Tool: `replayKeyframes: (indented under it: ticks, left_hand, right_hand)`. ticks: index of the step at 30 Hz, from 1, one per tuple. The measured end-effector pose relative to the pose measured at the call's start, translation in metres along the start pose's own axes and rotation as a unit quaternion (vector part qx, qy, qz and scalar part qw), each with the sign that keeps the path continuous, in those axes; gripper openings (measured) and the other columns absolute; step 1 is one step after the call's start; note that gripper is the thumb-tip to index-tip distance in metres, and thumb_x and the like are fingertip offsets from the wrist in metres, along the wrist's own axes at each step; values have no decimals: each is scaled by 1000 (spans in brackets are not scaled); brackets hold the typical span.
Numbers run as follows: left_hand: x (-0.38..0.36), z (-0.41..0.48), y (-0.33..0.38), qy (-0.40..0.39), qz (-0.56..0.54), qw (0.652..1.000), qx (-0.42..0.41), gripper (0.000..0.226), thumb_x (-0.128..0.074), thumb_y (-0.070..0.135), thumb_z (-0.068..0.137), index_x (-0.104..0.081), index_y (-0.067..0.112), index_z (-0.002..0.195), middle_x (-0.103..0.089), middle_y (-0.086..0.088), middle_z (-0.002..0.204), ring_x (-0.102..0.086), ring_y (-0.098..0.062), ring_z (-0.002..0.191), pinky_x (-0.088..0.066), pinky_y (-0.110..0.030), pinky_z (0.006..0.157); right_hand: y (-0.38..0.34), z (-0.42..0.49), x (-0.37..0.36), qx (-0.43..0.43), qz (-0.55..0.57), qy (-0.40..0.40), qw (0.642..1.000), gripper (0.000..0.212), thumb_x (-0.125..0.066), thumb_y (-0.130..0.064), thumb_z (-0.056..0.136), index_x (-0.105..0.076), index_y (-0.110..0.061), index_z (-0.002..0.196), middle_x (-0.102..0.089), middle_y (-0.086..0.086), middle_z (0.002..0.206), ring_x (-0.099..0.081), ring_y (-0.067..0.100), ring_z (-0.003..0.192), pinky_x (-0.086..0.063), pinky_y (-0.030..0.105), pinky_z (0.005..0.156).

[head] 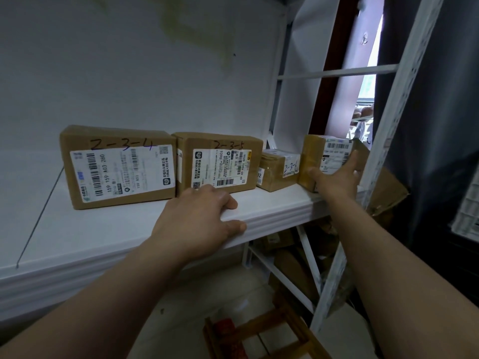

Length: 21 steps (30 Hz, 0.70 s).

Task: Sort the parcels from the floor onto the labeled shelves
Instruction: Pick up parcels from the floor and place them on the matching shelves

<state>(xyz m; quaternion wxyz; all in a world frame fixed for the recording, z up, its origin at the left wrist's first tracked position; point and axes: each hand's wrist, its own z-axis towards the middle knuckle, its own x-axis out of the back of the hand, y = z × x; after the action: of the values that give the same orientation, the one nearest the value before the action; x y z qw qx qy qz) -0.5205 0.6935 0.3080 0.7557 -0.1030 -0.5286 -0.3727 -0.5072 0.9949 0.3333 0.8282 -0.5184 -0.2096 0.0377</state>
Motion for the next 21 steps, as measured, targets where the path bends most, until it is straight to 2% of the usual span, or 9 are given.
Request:
replayKeyframes:
  ticks: [4, 8, 11, 13, 14, 17, 21]
  left_hand:
    - [2, -2, 3, 1, 16, 1000, 1, 52, -52, 73, 82, -51, 46, 127, -52, 13, 132, -46, -15, 116, -41, -39, 91]
    - [2, -5, 5, 13, 38, 999, -12, 51, -49, 71, 85, -50, 45, 129, -53, 12, 132, -46, -16, 117, -41, -39, 93]
    - [2, -8, 6, 18, 41, 999, -17, 50, -48, 69, 86, -49, 44, 130, -53, 12, 133, -45, -16, 118, -41, -39, 93]
    - [2, -7, 7, 19, 44, 999, -18, 49, -47, 69, 87, -49, 45, 130, -53, 12, 133, -45, -16, 118, -40, -39, 93]
    - [2, -7, 7, 20, 46, 999, -18, 49, -47, 69, 87, -49, 45, 130, -53, 12, 132, -45, -16, 117, -40, -39, 93]
    - [1, -6, 6, 23, 53, 998, -20, 49, -47, 69, 87, -49, 44, 130, -53, 11, 132, -45, -17, 118, -41, -38, 91]
    - [-1, -5, 5, 31, 51, 998, -21, 50, -48, 69, 86, -50, 44, 128, -54, 10, 130, -46, -17, 117, -41, -38, 90]
  right_hand:
    - [-2, -1, -7, 16, 11, -16, 1000, 104, -76, -35, 82, -3, -37, 157, -35, 12, 150, -45, 34, 132, -42, 52, 103]
    - [0, -6, -11, 11, -4, -6, 1000, 88, -74, -31, 85, -19, -35, 154, -30, 13, 148, -42, 34, 131, -42, 49, 103]
    - [4, -11, -14, 17, -37, 11, 999, 58, -72, -26, 87, -36, -28, 132, -33, 13, 143, -39, 33, 129, -40, 44, 101]
    - [5, -13, -15, 31, -52, 7, 998, 40, -70, -25, 89, -41, -26, 116, -39, 12, 138, -42, 31, 125, -40, 41, 100]
    - [5, -14, -16, 38, -62, 1, 997, 34, -69, -25, 90, -44, -26, 114, -42, 12, 136, -44, 31, 123, -41, 42, 101]
    - [4, -15, -17, 50, -111, -20, 992, 28, -62, -25, 95, -56, -23, 122, -49, 13, 134, -48, 31, 122, -43, 49, 105]
    - [4, -22, -17, 56, -147, -37, 987, 30, -55, -27, 99, -58, -24, 129, -46, 16, 136, -45, 34, 124, -41, 48, 106]
